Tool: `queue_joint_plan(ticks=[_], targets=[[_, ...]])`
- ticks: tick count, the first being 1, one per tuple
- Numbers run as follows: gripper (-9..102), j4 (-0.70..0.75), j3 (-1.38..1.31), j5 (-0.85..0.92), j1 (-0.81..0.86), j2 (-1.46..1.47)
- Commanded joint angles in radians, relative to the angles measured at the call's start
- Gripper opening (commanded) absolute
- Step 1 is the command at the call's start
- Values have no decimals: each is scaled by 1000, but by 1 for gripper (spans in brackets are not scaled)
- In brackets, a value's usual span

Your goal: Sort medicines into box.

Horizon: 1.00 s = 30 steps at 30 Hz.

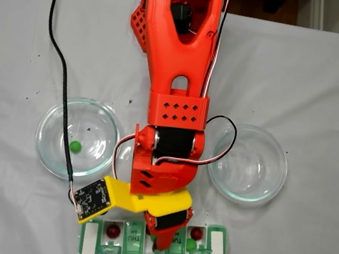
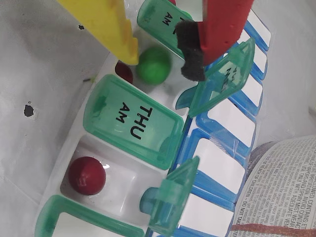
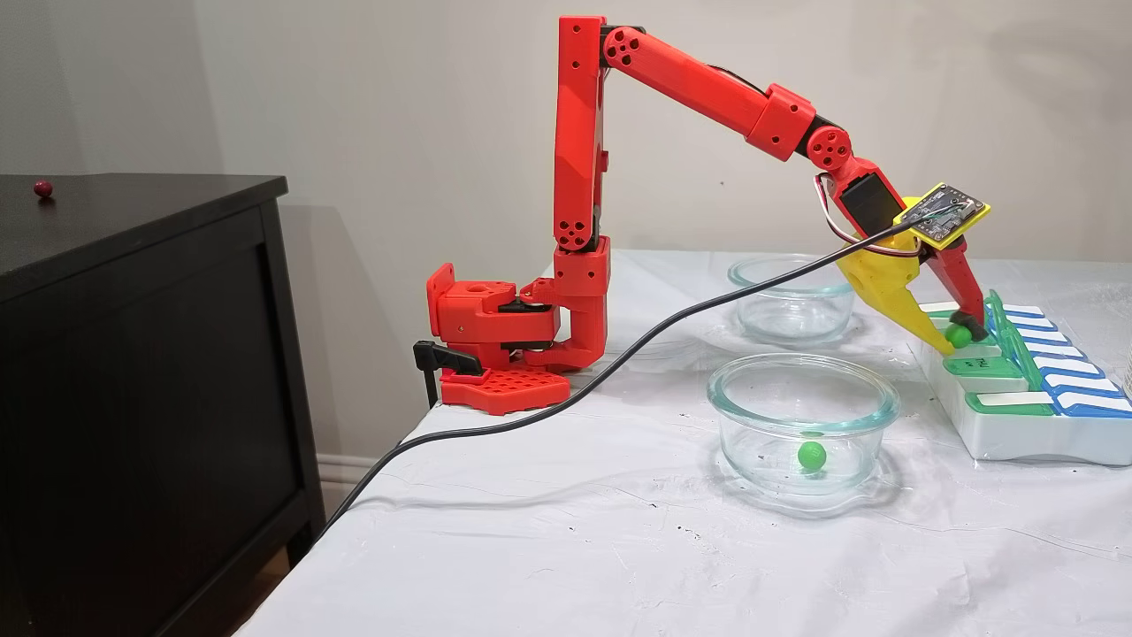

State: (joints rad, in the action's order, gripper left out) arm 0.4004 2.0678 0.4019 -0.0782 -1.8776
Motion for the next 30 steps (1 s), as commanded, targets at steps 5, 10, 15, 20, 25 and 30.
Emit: queue_joint_plan(ticks=[5, 10, 15, 20, 25, 30], targets=[[12, 244, -135, 60, 40, -212], [0, 549, -258, 198, 106, -268], [0, 673, -230, 328, 252, -376], [0, 762, -172, 580, 408, -451], [17, 804, -137, 646, 497, -396], [16, 719, 26, 716, 522, -465]])
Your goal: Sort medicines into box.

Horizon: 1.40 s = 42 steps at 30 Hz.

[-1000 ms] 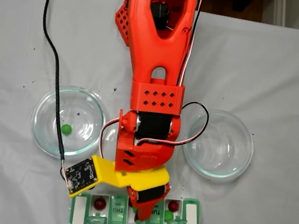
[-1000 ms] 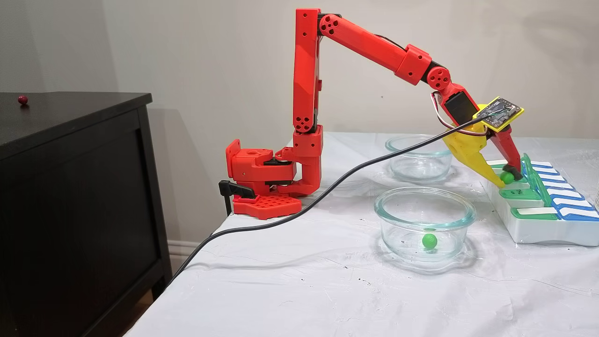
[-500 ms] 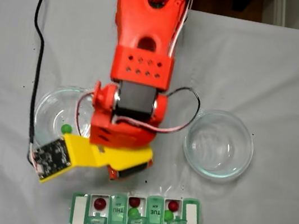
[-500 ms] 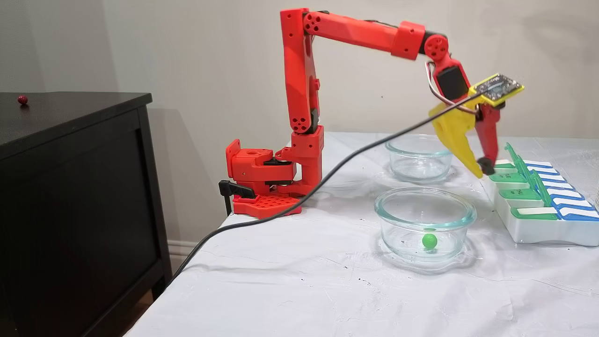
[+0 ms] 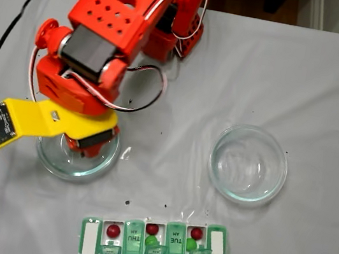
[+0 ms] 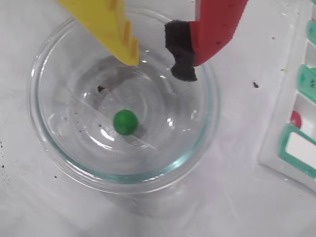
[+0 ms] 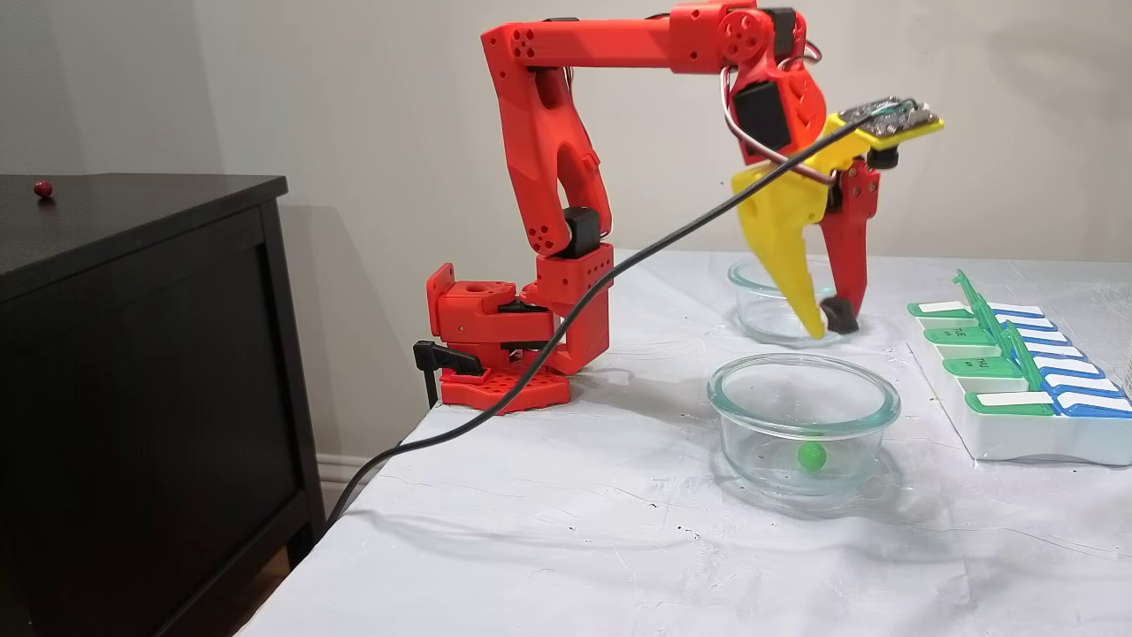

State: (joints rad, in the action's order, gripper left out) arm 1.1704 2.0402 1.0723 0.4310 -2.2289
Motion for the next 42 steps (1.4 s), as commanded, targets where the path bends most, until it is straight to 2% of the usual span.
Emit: queue_joint_plan(ticks=[1, 5, 25, 34, 42], targets=[[17, -75, 87, 69, 17, -126], [20, -190, 212, 161, 51, -175], [17, -357, 259, 301, 97, 0], [21, -446, 245, 265, 66, 83], [25, -456, 222, 238, 54, 121]])
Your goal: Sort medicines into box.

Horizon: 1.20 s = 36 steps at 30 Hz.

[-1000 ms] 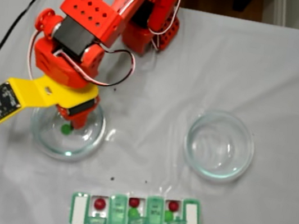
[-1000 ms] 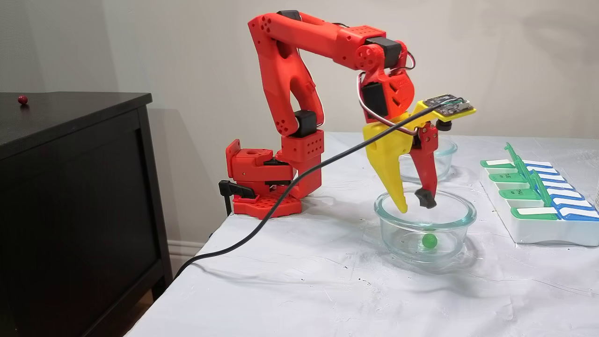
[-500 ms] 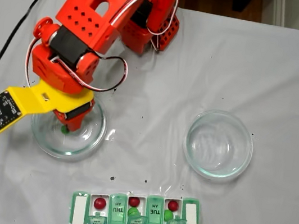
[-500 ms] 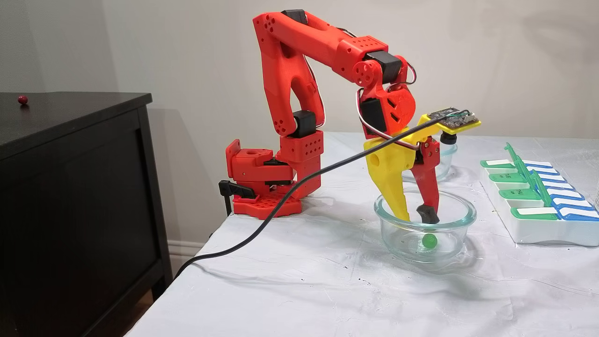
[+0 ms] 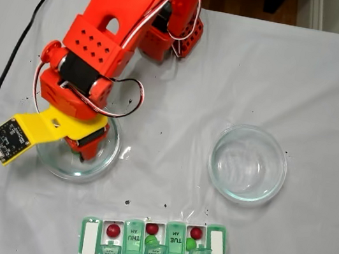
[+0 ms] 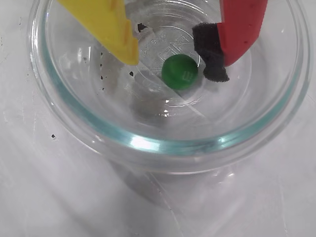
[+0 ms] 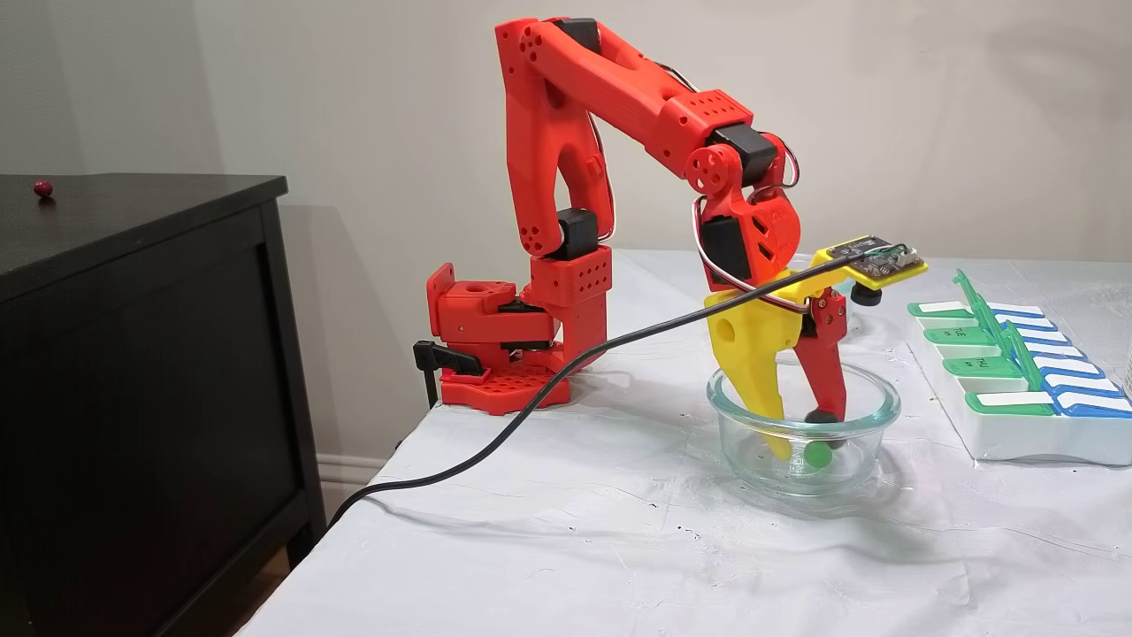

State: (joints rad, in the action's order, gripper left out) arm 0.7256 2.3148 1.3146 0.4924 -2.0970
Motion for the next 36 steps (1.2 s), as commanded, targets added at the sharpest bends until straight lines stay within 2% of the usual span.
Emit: queue_joint_plan(ticks=[1, 19, 36], targets=[[25, -14, -54, -6, -8, -9], [27, -51, -60, -18, -26, 23], [20, -103, -31, -20, -48, 20]])
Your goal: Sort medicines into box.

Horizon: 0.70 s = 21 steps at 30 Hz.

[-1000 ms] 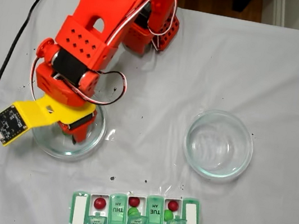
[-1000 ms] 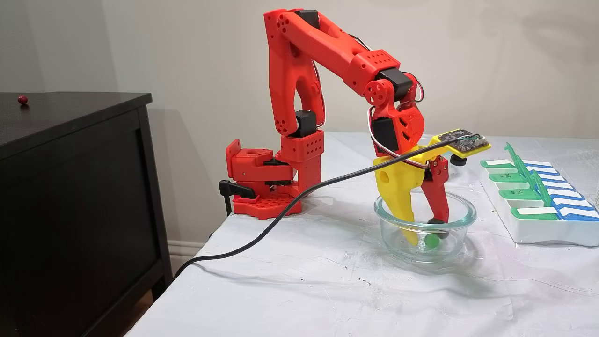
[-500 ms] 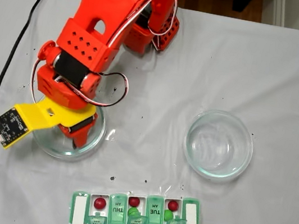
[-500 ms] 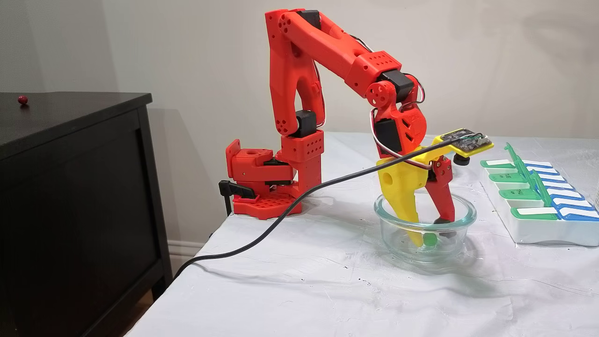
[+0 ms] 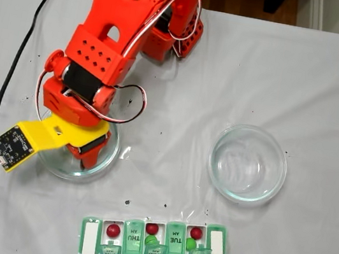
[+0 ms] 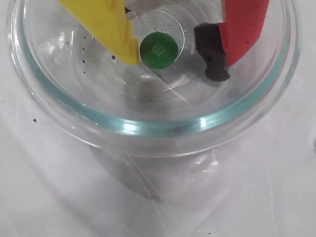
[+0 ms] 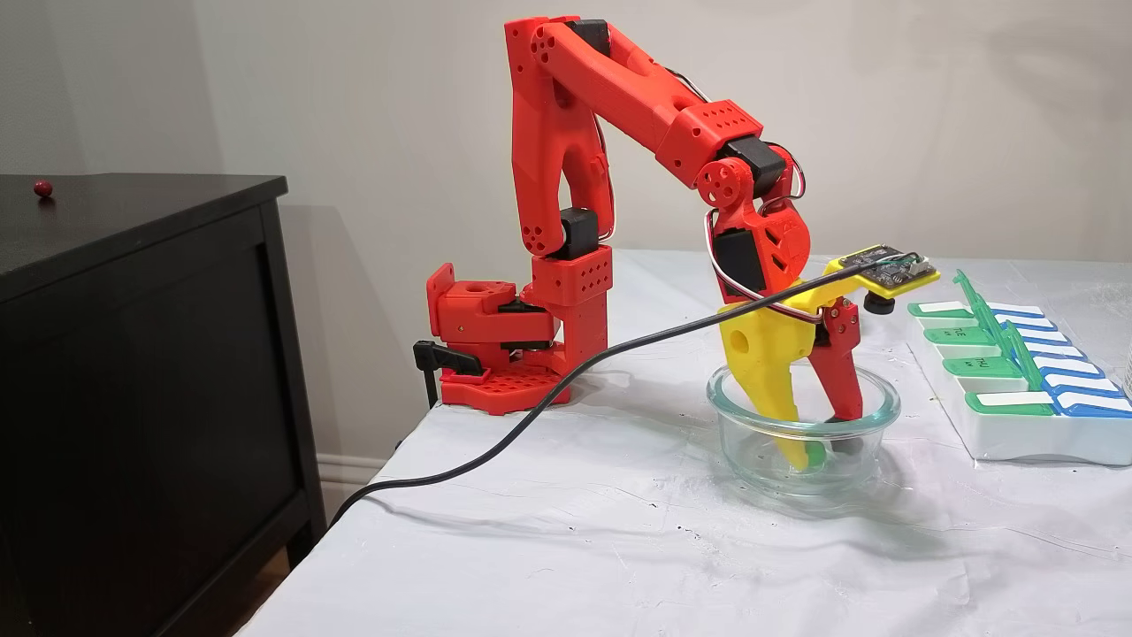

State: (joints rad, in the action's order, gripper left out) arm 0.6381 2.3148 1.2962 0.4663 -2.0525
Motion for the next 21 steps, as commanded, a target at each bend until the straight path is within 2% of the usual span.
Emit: queue_joint_plan(ticks=[1, 21], targets=[[20, -14, -29, -2, -23, -21], [17, 14, -12, 3, -44, -17]])
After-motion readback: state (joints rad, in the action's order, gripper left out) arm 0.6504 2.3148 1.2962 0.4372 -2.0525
